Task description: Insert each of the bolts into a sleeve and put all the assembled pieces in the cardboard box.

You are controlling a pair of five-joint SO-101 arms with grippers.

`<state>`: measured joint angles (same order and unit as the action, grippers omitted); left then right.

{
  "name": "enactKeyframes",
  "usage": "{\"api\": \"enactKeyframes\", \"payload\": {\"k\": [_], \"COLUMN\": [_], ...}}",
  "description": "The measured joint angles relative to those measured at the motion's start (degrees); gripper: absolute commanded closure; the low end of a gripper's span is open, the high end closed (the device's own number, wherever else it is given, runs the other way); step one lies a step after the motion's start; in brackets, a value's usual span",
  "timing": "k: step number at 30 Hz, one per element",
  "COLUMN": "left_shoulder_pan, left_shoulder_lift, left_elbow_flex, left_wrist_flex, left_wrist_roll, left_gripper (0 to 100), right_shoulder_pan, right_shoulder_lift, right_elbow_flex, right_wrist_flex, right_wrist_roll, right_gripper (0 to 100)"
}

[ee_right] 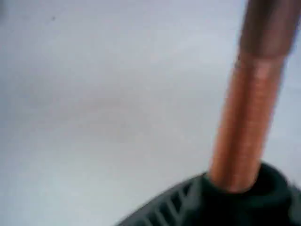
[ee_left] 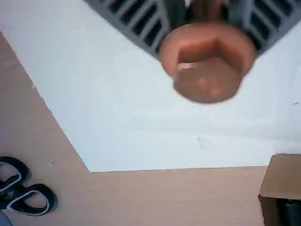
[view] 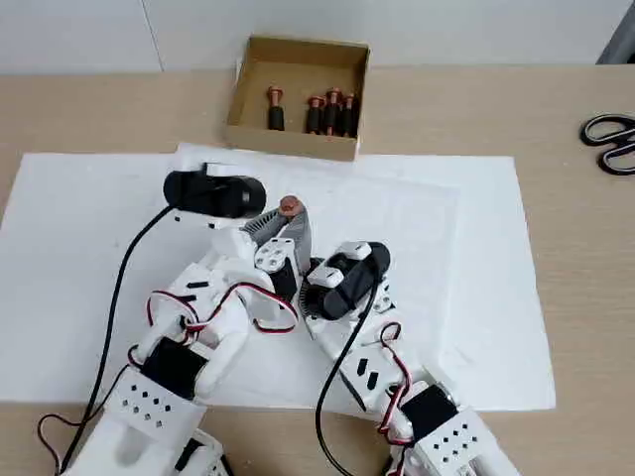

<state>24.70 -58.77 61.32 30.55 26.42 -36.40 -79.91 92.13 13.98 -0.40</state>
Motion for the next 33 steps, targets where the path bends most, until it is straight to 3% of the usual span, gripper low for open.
{"api": "enactKeyframes", "payload": {"k": [33], "left_shoulder_pan": [-0.97], "left_shoulder_lift": [-0.88], "left_elbow_flex": [0.0], "left_wrist_flex": [4.48], "left_wrist_roll": [0.44], "left_gripper": [99], "right_shoulder_pan": [-1.49], "right_shoulder_lift": [0.09], "right_elbow_flex": [0.09], "right_wrist_flex": [0.0], "right_wrist_roll": [0.0], "right_gripper": [99.5]}}
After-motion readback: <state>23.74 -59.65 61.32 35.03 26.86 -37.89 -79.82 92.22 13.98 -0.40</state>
